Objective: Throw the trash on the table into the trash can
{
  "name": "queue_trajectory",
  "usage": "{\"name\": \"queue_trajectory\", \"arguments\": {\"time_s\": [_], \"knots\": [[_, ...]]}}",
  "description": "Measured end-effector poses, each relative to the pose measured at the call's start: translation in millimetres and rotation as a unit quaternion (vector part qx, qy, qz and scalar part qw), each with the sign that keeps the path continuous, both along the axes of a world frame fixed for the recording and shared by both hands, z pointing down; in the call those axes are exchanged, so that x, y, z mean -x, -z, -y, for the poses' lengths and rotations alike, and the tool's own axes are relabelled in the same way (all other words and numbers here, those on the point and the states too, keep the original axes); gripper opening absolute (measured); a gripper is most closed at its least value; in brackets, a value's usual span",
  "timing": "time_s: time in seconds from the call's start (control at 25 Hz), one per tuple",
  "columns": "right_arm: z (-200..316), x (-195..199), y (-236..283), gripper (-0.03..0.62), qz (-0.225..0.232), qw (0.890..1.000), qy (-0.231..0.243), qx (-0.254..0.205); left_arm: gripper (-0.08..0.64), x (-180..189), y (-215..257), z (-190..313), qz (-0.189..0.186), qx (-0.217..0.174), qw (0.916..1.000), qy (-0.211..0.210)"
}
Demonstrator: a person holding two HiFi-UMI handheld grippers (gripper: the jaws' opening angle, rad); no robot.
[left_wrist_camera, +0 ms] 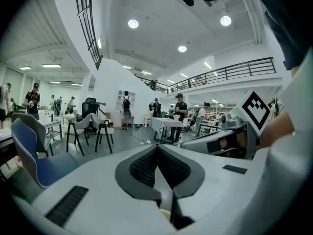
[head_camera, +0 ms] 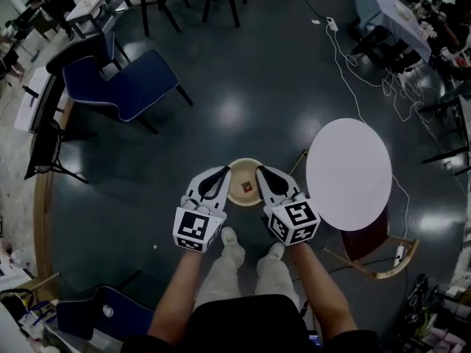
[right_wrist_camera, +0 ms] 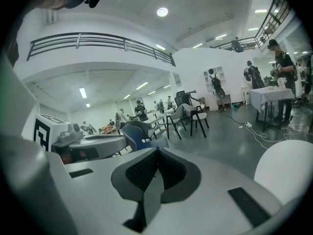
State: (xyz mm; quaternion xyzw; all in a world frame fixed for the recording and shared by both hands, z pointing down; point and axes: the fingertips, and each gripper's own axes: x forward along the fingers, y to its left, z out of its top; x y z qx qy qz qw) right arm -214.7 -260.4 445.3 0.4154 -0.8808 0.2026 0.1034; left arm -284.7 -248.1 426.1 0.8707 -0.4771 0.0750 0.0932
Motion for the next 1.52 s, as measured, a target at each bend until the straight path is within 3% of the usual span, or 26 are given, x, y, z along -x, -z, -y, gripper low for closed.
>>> {"name": "queue_trajectory", "arguments": {"time_s": [0.44, 0.96, 1.52], "knots": [[-9.7, -17.0, 85.6, 0.02, -0.004, 0.999, 0.003, -0.054, 0.015, -22.3, 74.2, -11.1, -0.01, -0.041, 0.9991, -0.01], [-37.3, -42.0, 191.4, 0.02, 0.027, 0.992, 0.013, -0.12, 0.015, -59.2, 169.4, -31.6, -0.021, -0.094, 0.9954, -0.003], [-98.8, -89.4, 254.5, 0.02, 0.057, 0.983, 0.025, -0.171, 0.015, -109.1, 227.5, -101.2, 0.007, -0.144, 0.9895, -0.003]]}}
